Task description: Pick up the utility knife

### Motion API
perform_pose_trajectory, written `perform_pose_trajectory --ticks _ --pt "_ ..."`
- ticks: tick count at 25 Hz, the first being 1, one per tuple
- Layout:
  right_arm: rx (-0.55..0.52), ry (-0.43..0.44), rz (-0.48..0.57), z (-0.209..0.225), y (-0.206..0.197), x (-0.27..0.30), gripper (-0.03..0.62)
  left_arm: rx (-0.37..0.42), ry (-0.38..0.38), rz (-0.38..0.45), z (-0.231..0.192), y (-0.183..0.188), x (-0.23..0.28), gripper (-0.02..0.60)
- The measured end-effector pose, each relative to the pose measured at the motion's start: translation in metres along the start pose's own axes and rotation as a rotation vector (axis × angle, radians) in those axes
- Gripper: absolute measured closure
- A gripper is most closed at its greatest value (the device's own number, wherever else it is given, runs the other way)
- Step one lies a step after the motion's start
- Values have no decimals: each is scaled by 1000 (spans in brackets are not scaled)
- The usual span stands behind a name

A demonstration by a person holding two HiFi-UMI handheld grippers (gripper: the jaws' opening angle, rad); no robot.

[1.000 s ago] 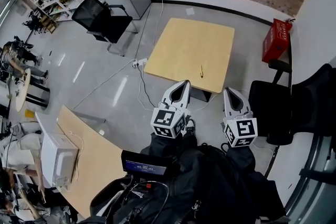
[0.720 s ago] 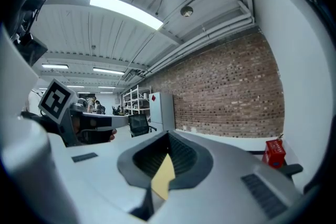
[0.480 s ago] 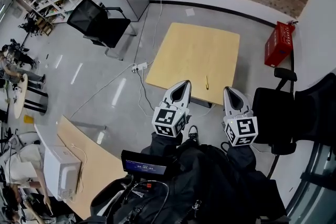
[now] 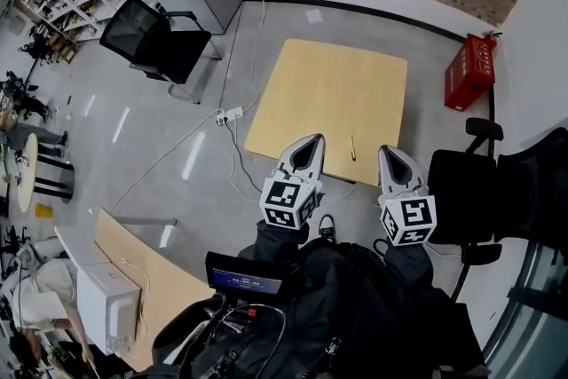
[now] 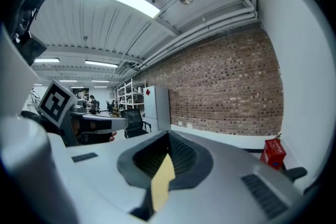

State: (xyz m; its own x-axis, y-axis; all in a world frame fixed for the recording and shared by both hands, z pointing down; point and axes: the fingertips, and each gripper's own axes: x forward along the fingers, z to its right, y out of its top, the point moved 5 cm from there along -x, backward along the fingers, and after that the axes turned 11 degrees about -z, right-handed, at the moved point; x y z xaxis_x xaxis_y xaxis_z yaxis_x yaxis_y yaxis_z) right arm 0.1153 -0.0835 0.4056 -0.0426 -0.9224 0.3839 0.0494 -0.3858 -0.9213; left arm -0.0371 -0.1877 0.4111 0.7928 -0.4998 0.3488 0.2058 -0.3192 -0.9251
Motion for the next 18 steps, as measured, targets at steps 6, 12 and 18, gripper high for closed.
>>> perform_pose_trajectory --ticks 6,12,18 --pt "-7 -8 -8 -9 11 18 589 2 -20 -22 -21 1 12 583" --pt "-19 0 -40 -18 10 34 589 -13 -37 -36 -33 -3 24 583" --pt "-29 27 -59 -14 12 43 589 -26 -27 -41 -33 -2 34 583"
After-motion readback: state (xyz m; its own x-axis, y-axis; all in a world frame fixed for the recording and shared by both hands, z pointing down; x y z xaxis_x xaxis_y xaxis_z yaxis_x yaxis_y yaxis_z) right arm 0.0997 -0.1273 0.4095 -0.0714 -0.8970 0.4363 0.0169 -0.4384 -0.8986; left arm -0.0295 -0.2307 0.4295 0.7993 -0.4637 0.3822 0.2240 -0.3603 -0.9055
